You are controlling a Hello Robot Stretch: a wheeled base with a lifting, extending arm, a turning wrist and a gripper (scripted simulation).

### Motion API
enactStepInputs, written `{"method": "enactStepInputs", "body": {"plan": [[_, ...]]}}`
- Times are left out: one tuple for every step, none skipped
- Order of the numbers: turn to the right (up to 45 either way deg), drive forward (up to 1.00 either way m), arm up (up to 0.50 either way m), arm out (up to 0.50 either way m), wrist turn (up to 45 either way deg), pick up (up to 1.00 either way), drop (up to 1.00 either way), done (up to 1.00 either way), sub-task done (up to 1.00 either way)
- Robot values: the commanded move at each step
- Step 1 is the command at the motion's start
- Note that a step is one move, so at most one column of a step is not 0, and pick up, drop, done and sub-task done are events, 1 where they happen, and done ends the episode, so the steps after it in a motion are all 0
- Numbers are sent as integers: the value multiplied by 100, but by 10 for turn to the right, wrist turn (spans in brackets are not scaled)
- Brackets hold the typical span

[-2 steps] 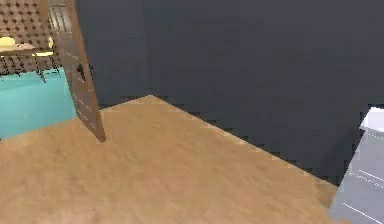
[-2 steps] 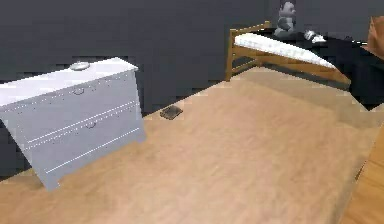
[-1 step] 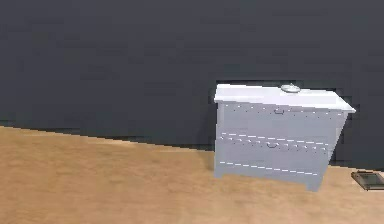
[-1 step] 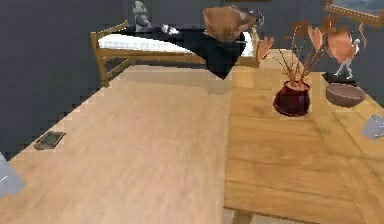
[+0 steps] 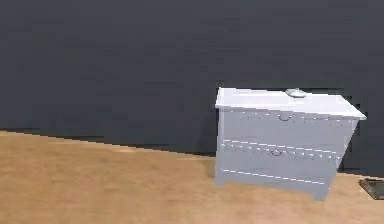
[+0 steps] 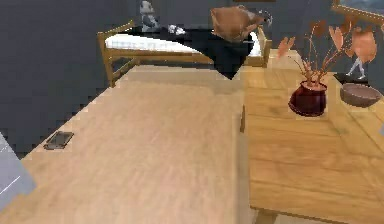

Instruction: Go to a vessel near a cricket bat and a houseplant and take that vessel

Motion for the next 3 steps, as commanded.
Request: {"method": "enactStepInputs", "body": {"plan": [[450,0,0,0,0,0,0,0,0],[0,60,0,0,0,0,0,0,0],[450,0,0,0,0,0,0,0,0]]}}
